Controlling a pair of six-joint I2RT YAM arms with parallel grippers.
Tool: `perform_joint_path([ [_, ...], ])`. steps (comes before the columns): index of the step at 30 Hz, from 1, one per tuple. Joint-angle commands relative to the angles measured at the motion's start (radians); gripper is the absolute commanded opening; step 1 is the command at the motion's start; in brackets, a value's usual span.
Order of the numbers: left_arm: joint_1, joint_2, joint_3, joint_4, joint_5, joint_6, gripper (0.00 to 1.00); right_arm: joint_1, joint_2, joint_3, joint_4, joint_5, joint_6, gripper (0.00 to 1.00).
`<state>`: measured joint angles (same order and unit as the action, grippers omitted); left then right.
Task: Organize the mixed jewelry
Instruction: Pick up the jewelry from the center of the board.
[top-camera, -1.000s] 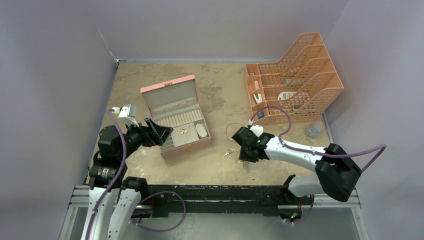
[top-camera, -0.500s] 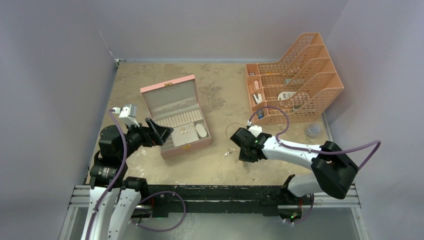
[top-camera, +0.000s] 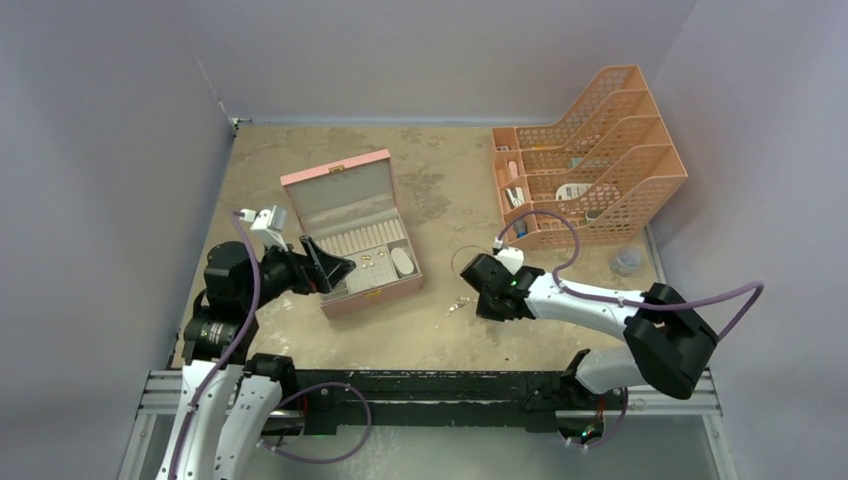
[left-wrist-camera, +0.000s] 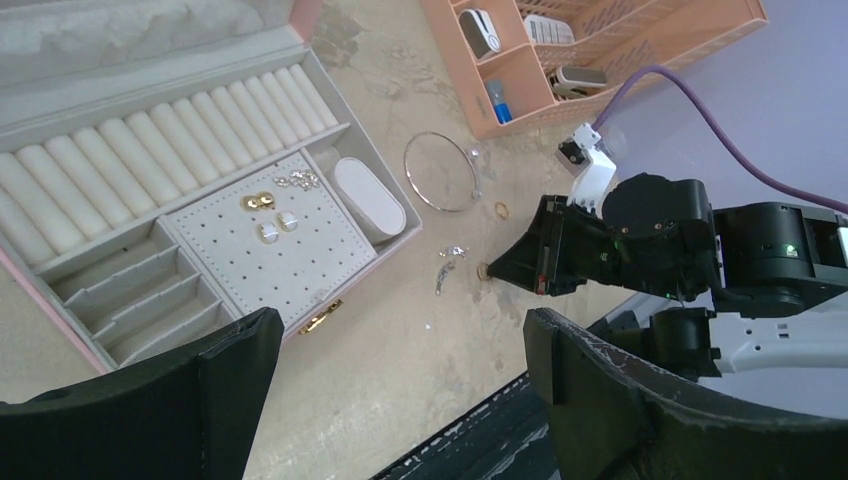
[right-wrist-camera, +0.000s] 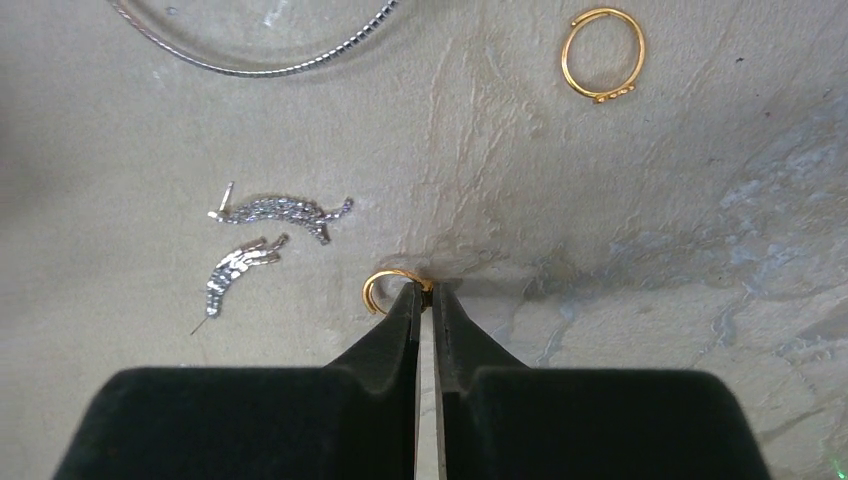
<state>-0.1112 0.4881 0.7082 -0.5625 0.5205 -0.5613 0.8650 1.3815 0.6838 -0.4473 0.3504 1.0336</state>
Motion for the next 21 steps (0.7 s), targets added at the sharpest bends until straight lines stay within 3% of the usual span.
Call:
perform_joint_path([
  [1,0.005,0.049,0.008,0.047,0.099,-0.008,0.91,0.003,-0.079,-0.010,0.053,0.032,0.019,0.05],
  [4,0.006,0.106,-0.020,0.088,0.198,-0.047,0.87,0.003,-0.128,-0.010,0.106,0.019,0.015,0.05],
  [9,-0.017,0.210,-0.133,0.319,0.418,-0.213,0.79,0.002,-0.194,0.009,0.229,-0.003,-0.001,0.06],
  [13,-0.126,0.280,-0.119,0.374,0.315,-0.249,0.88,0.002,-0.230,0.033,0.297,-0.011,-0.008,0.06],
  [17,-0.212,0.367,-0.099,0.438,0.248,-0.288,0.89,0.003,-0.245,0.049,0.384,-0.050,-0.033,0.06],
  [21,-0.302,0.464,-0.088,0.545,0.181,-0.340,0.64,0.002,-0.242,0.066,0.454,-0.100,-0.046,0.06],
])
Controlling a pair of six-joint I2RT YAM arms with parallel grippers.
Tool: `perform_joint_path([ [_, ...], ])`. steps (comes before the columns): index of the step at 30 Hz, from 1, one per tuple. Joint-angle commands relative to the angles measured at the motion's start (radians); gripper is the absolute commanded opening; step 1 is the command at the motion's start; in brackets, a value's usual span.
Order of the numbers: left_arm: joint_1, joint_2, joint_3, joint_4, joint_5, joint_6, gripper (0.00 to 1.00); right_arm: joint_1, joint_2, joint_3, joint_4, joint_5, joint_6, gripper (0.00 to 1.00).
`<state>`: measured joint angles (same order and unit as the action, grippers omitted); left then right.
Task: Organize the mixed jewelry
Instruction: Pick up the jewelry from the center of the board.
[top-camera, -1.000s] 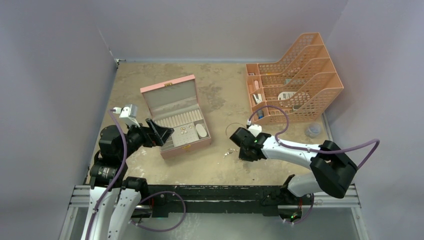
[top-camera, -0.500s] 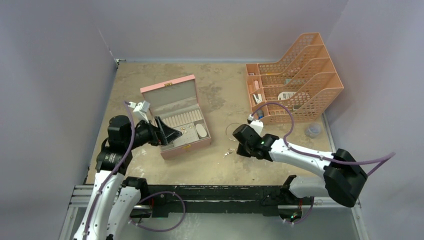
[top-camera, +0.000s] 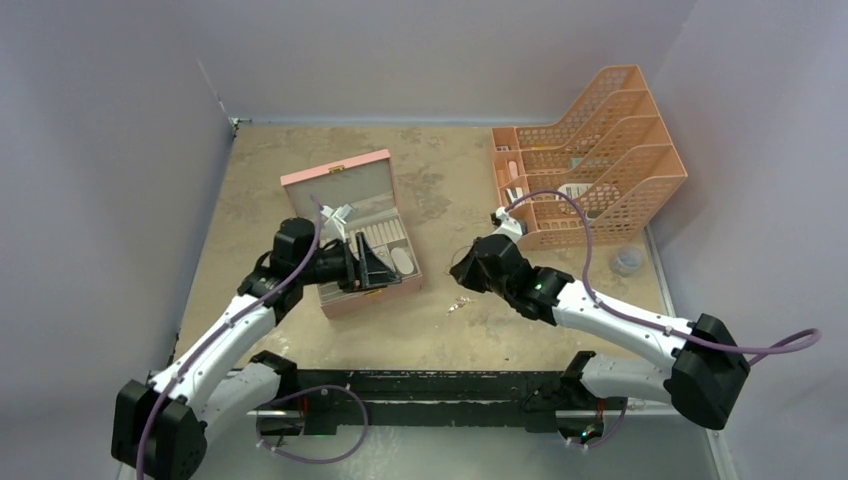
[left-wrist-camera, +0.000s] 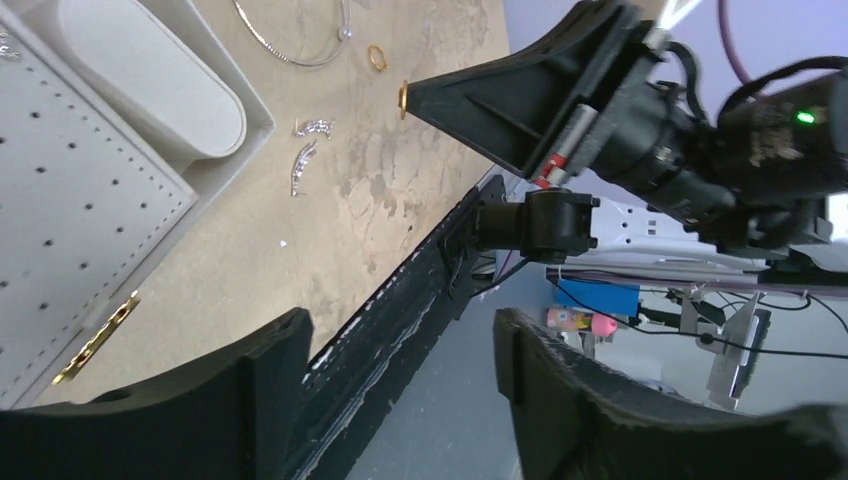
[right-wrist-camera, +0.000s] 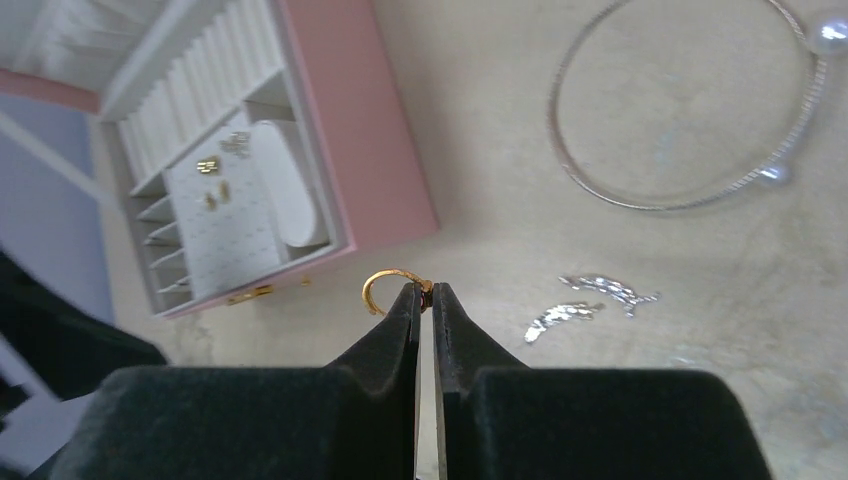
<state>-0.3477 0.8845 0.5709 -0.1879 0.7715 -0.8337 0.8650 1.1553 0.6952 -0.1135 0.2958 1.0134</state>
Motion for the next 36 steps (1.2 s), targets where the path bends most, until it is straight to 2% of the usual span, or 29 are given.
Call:
perform_joint_path([
  [1,-0.092,0.094,0.059,0.200,-0.098,-0.074,0.62,0.003,-0.012,0.062,0.142,-0.056,-0.025,0.07],
  [4,-0.162,0.156,0.100,0.239,-0.183,-0.067,0.59,0.003,0.006,0.086,0.173,-0.096,-0.032,0.07],
  [7,-0.190,0.206,0.121,0.304,-0.210,-0.061,0.58,0.002,0.024,0.105,0.189,-0.134,-0.036,0.07],
  [10,-0.198,0.246,0.122,0.365,-0.217,-0.068,0.59,0.002,0.036,0.118,0.207,-0.173,-0.043,0.07],
  [20,-0.213,0.288,0.126,0.384,-0.302,-0.056,0.46,0.002,0.060,0.119,0.221,-0.267,-0.053,0.08],
  [25,-0.214,0.322,0.144,0.389,-0.253,-0.047,0.25,0.002,0.059,0.112,0.222,-0.274,-0.053,0.08],
  [30,-0.214,0.314,0.140,0.382,-0.236,-0.032,0.17,0.002,0.078,0.119,0.225,-0.275,-0.050,0.08],
  [33,-0.215,0.305,0.140,0.361,-0.244,-0.020,0.15,0.002,0.081,0.118,0.227,-0.266,-0.043,0.08],
  [36,-0.215,0.300,0.135,0.344,-0.245,-0.015,0.20,0.002,0.084,0.120,0.226,-0.260,-0.040,0.08],
])
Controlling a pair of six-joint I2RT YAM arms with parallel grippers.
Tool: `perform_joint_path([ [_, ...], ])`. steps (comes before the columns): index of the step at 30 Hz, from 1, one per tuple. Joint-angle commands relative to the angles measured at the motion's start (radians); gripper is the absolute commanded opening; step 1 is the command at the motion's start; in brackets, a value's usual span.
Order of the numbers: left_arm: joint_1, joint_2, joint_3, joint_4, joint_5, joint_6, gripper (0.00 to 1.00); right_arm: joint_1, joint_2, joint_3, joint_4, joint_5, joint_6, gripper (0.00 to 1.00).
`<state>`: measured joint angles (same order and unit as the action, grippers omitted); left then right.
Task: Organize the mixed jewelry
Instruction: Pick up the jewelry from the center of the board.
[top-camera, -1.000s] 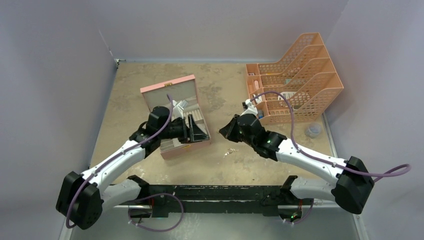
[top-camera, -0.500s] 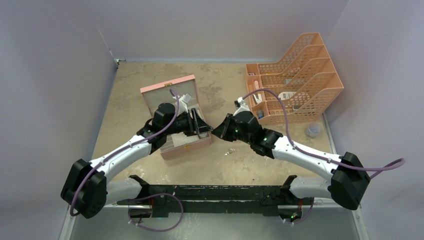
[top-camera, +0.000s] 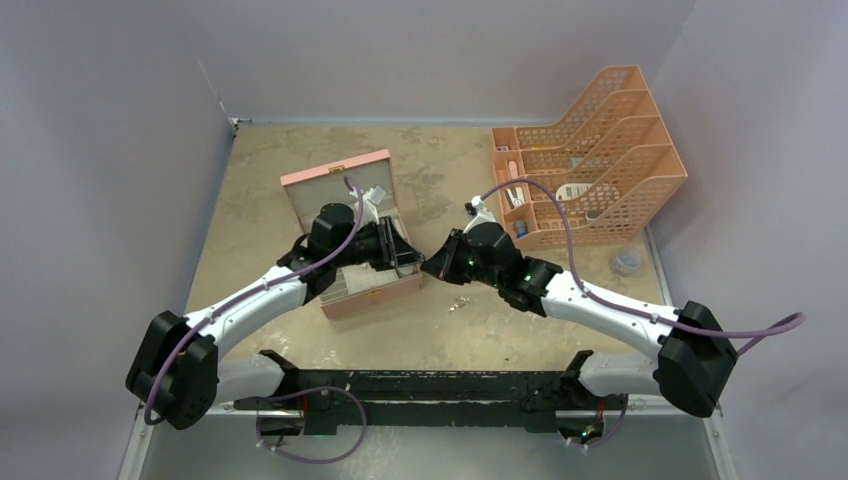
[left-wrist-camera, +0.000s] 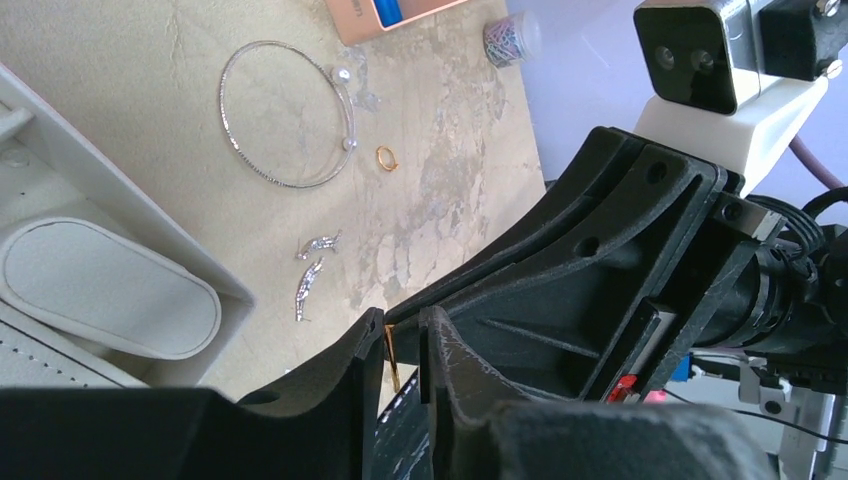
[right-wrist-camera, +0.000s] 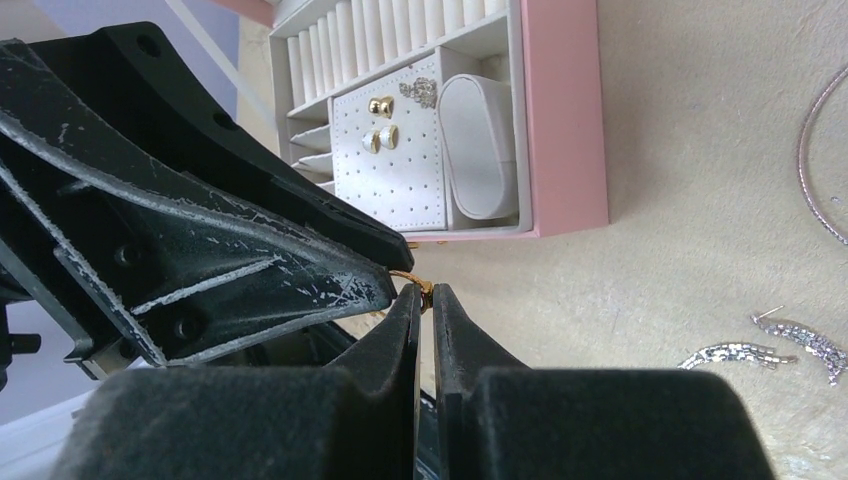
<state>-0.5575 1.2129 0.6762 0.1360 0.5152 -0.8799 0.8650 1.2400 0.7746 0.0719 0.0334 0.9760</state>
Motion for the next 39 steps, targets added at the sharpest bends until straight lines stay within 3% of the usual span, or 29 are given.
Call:
perform_joint_path([
  [1,-0.004,-0.031,0.026,0.016,0.010,0.032,0.21,0.002,0.000,0.041,0.038,0.007,-0.002,0.08],
  [7,-0.005,-0.054,0.010,-0.007,-0.005,0.036,0.28,0.002,-0.006,0.046,0.028,0.028,0.009,0.08],
  [15,-0.004,-0.040,-0.004,-0.003,0.028,0.043,0.23,0.002,-0.011,0.047,0.026,0.034,0.017,0.08],
  [20,-0.004,-0.039,-0.012,-0.005,0.032,0.049,0.17,0.002,-0.016,0.048,0.028,0.039,0.023,0.08],
  [26,-0.005,-0.039,-0.010,-0.010,0.041,0.066,0.00,0.002,-0.015,0.050,0.030,0.038,0.031,0.08],
  [30,-0.004,-0.043,-0.012,-0.015,0.042,0.072,0.00,0.002,-0.025,0.047,0.033,0.043,0.037,0.08],
  [34,-0.005,-0.050,-0.005,-0.025,0.037,0.071,0.00,-0.001,-0.050,0.041,0.030,0.056,0.049,0.16],
  [39,-0.003,-0.047,0.031,-0.060,0.028,0.065,0.00,-0.002,-0.103,0.024,0.035,0.079,0.059,0.37],
])
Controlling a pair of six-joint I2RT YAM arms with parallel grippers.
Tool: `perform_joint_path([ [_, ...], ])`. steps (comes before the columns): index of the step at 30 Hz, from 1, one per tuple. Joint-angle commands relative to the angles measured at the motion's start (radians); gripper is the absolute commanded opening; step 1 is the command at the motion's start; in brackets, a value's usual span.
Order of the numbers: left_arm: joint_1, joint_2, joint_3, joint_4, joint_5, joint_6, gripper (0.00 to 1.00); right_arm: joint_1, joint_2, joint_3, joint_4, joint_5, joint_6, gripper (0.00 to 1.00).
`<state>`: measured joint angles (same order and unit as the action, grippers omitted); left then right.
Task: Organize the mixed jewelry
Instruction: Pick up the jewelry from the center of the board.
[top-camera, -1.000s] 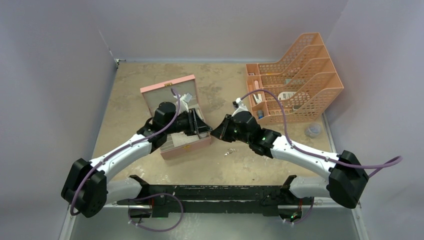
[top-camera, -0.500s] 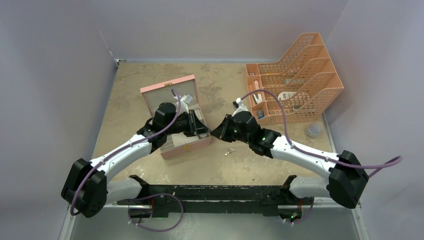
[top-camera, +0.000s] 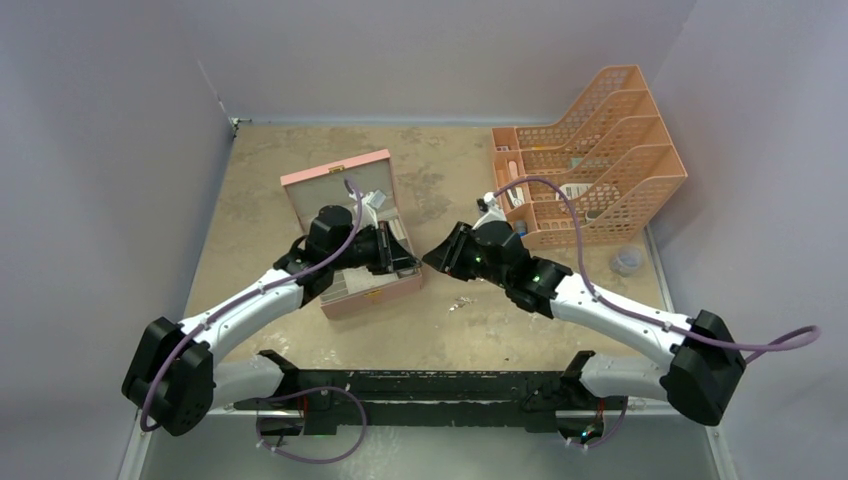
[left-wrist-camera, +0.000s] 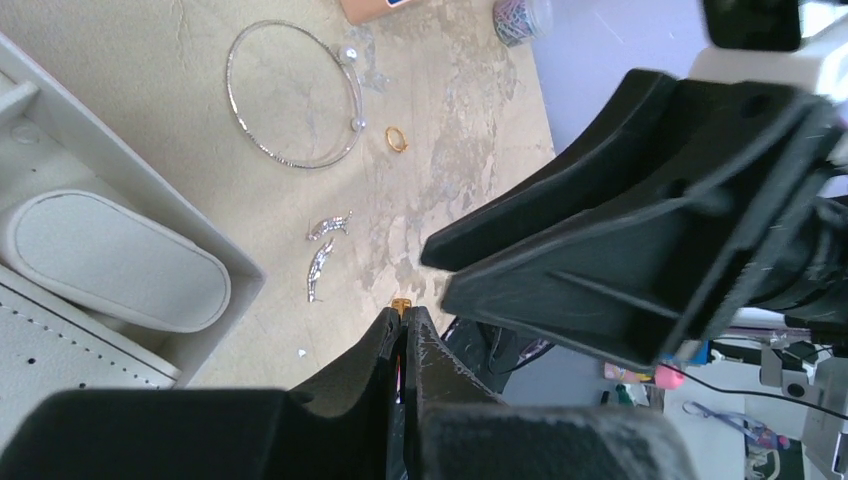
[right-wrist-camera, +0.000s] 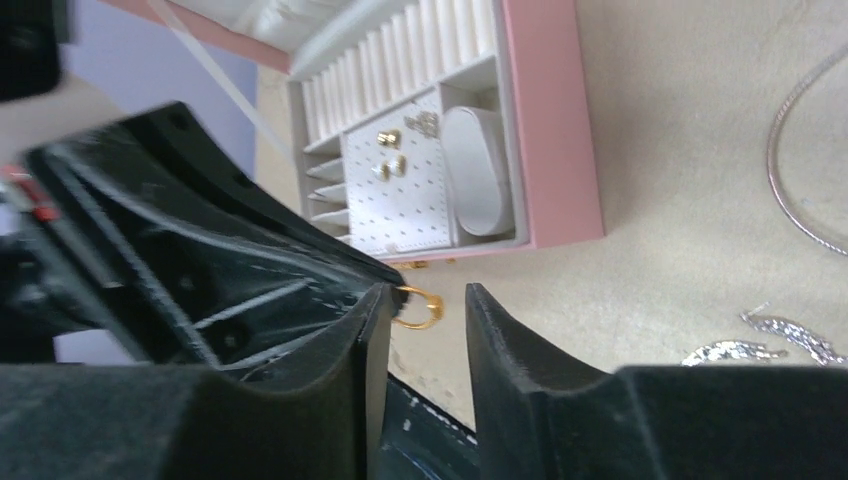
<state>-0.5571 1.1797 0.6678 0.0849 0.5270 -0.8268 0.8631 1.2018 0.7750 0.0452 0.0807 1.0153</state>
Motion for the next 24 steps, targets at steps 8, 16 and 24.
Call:
perform_joint_path([
  [8,0.012,-0.013,0.147,-0.075,0.084,0.004,0.00,-0.071,-0.175,-0.066,0.214,-0.100,0.026,0.59],
  [16,0.129,-0.053,0.221,-0.031,0.313,-0.101,0.00,-0.211,-0.208,-0.150,0.511,-0.448,0.039,0.66],
  [24,0.161,-0.085,0.228,0.112,0.441,-0.263,0.00,-0.211,-0.176,-0.149,0.776,-0.592,0.099,0.69],
])
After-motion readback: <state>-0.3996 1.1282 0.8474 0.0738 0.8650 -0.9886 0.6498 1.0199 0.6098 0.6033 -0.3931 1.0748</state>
